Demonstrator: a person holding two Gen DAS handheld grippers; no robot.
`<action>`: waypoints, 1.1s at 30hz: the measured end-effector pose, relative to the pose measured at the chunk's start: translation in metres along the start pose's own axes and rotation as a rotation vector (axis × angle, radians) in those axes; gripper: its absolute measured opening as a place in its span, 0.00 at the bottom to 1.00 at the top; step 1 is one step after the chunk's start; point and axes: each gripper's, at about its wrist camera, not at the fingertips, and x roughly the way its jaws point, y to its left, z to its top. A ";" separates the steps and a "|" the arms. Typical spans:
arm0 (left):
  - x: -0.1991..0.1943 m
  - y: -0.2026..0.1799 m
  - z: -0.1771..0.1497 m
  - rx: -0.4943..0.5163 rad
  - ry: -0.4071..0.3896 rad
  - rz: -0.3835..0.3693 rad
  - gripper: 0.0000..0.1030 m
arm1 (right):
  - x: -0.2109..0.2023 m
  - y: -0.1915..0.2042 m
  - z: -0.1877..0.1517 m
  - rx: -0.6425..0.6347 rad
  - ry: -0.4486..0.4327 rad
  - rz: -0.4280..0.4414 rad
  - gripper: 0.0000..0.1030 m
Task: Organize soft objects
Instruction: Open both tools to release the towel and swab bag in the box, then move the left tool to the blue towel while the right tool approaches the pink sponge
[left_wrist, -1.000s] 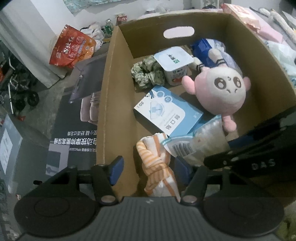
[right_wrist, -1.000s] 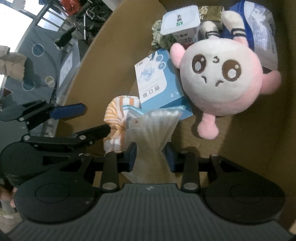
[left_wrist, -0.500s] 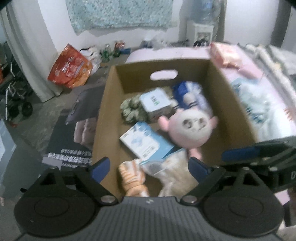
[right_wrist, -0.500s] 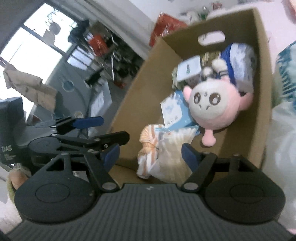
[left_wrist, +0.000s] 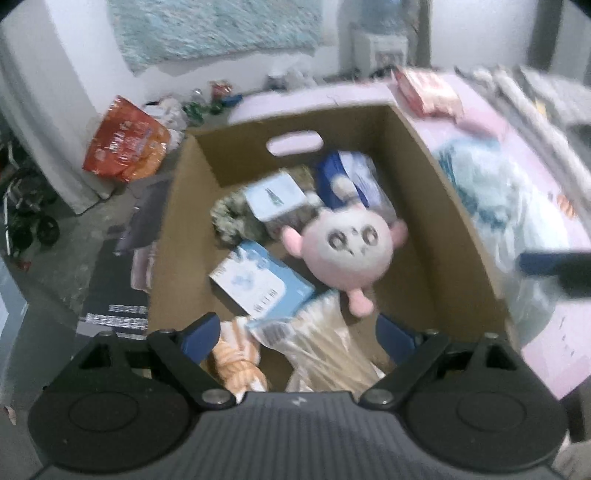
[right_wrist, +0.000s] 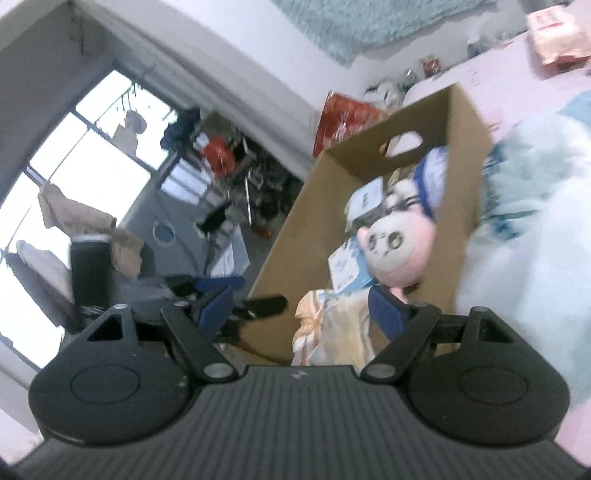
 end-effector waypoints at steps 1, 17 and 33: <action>0.010 -0.006 0.000 0.025 0.024 0.002 0.90 | -0.010 -0.004 -0.003 0.010 -0.017 -0.001 0.79; 0.088 -0.025 -0.004 0.113 0.228 0.084 0.88 | -0.100 -0.067 -0.056 0.178 -0.178 -0.067 0.84; 0.021 -0.029 0.033 -0.036 0.048 -0.014 0.90 | -0.107 -0.082 -0.062 0.230 -0.188 -0.027 0.88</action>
